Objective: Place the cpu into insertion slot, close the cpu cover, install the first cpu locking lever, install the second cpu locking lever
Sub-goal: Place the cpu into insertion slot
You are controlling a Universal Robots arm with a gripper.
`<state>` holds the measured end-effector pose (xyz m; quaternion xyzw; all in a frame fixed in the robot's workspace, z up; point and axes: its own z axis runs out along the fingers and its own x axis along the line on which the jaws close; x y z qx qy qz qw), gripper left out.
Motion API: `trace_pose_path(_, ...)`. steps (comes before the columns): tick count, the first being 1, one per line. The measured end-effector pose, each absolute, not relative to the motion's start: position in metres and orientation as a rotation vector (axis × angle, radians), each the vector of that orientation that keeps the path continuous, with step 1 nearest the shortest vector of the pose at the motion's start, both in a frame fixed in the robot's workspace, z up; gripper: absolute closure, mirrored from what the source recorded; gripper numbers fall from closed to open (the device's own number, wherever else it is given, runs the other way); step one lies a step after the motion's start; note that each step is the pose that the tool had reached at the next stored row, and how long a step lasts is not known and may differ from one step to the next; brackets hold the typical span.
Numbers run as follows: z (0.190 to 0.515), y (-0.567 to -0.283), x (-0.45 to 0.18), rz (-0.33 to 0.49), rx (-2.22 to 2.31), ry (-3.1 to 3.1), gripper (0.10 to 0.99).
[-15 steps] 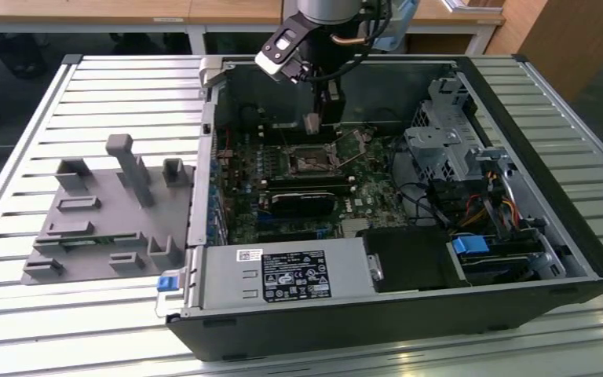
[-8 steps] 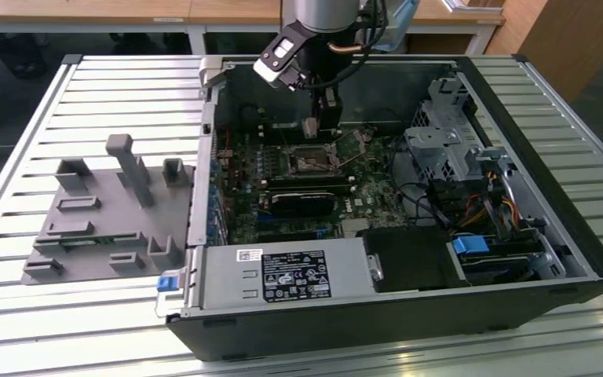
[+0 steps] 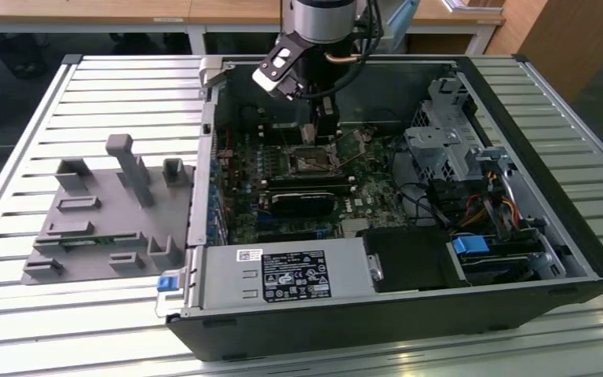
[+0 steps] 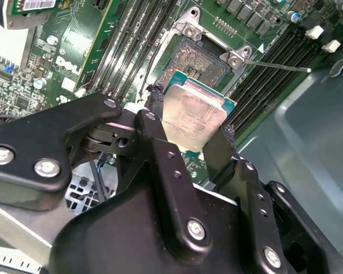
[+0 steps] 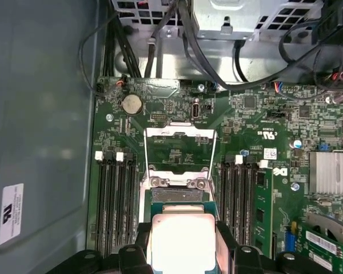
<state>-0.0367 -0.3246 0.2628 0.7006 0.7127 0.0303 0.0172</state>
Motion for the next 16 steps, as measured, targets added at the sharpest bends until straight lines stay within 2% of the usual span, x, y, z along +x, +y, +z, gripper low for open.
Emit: trace_pose_path(16, 0.238, -0.323, -0.038, 0.093, 2.177, 2.214, 0.557)
